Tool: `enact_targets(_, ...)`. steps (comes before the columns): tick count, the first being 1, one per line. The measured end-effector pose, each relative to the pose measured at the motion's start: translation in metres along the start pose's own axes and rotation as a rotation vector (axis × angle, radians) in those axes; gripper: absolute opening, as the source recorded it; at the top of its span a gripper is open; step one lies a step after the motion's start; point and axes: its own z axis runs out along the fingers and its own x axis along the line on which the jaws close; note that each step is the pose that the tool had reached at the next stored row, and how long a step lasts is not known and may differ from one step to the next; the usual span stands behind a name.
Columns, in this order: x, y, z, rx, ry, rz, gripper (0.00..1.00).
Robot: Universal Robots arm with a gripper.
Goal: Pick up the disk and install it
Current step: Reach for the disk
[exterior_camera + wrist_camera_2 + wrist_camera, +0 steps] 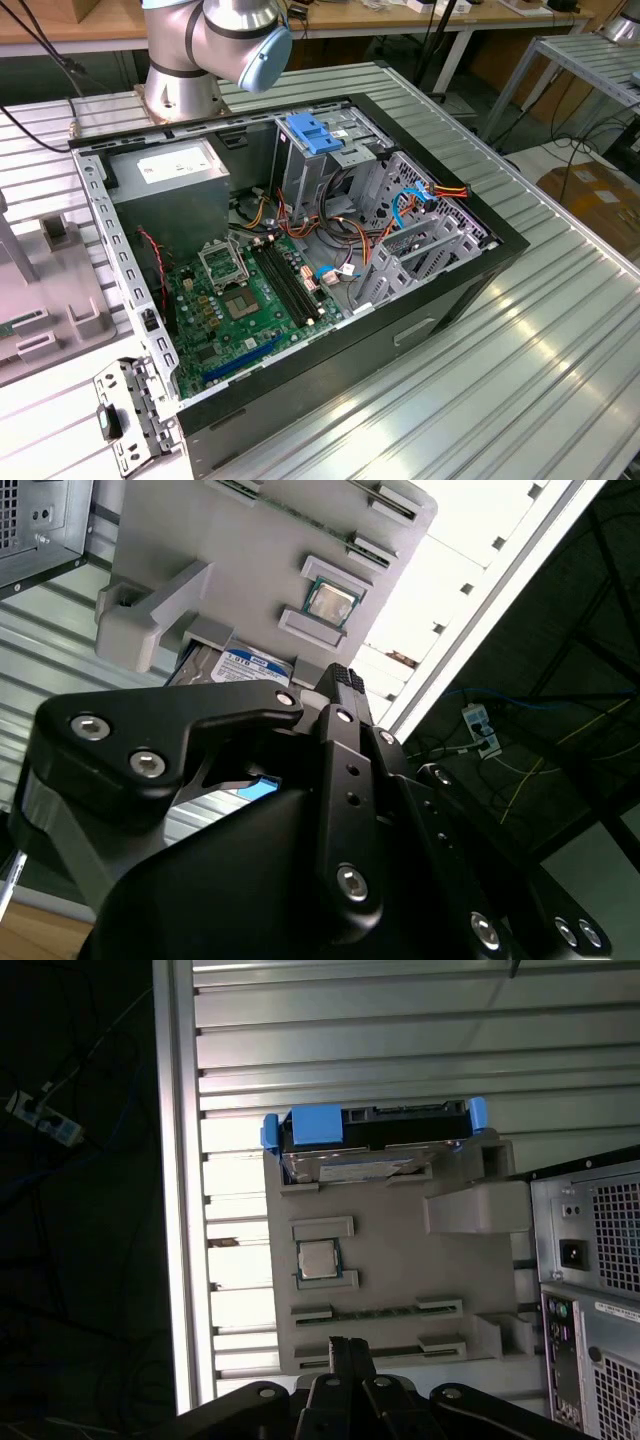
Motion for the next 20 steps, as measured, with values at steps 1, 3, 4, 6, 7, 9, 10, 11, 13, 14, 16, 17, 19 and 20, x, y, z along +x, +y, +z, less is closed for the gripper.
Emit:
enact_targets(1, 0.0, 0.0, 0.0001, 0.0, 0.0, 0.0, 0.11)
enact_targets(3, 0.0, 0.0001, 0.0005, 0.0, 0.0, 0.0, 0.11)
enact_targets(4, 0.0, 0.0001, 0.0008, 0.0, 0.0, 0.0, 0.11)
enact_targets(6, 0.0, 0.0001, 0.0012, 0.0, 0.0, 0.0, 0.11)
enact_targets(7, 0.0, 0.0002, 0.0014, 0.0, 0.0, 0.0, 0.11)
enact_targets(9, 0.0001, 0.0002, 0.0017, 0.0, 0.0, 0.0, 0.11)
enact_targets(10, 0.0001, 0.0002, 0.0018, 0.0, 0.0, 0.0, 0.11)
enact_targets(11, 0.0001, 0.0002, 0.002, 0.0, 0.0001, 0.0, 0.11)
enact_targets(13, 0.0001, 0.0002, 0.0024, 0.0, 0.0, 0.0, 0.11)
enact_targets(14, 0.0001, 0.0003, 0.0025, 0.0, 0.0, 0.0, 0.11)
enact_targets(16, 0.0001, 0.0003, 0.003, -0.0001, 0.0, 0.0, 0.11)
enact_targets(17, 0.0001, 0.0002, 0.0031, 0.0, 0.0, 0.0, 0.11)
enact_targets(19, 0.0001, 0.0002, 0.0034, 0.0, 0.0, 0.0, 0.11)
enact_targets(20, 0.0001, 0.0002, 0.0037, 0.0, 0.0, 0.0, 0.11)
